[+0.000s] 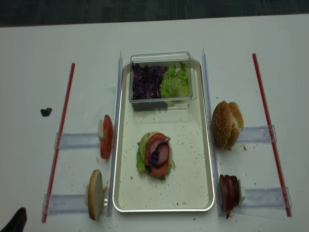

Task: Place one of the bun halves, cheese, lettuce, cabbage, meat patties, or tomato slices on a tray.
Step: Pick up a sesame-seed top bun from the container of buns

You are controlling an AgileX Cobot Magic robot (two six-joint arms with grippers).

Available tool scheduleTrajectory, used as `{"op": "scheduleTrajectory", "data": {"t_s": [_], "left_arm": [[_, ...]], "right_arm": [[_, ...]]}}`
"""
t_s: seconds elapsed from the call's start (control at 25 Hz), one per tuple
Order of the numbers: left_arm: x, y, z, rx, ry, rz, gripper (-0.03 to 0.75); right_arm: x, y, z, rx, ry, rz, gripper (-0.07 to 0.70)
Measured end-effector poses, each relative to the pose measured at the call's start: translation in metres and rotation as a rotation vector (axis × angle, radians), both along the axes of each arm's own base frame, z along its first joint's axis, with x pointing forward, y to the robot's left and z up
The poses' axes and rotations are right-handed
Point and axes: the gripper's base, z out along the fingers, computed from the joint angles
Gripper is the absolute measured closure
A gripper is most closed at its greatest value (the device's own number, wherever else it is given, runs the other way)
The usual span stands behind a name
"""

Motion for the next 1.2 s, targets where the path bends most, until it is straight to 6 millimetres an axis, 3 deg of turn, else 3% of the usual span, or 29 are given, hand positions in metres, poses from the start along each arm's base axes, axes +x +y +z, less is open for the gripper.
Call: {"op": "scheduleTrajectory", "data": {"t_s": [1.04,1.2], "left_arm": [[0.000,0.000,0.000,-0.005,0.000,-0.003,0.224],[0.000,0.000,0.000,0.000,0.000,0.000,0.224]], "right_arm": [[0.000,0.000,0.000,0.004,0.000,-0.004,-0.046],[0.010,0.000,0.010,0.018,0.059,-0.015,-0.046]]}}
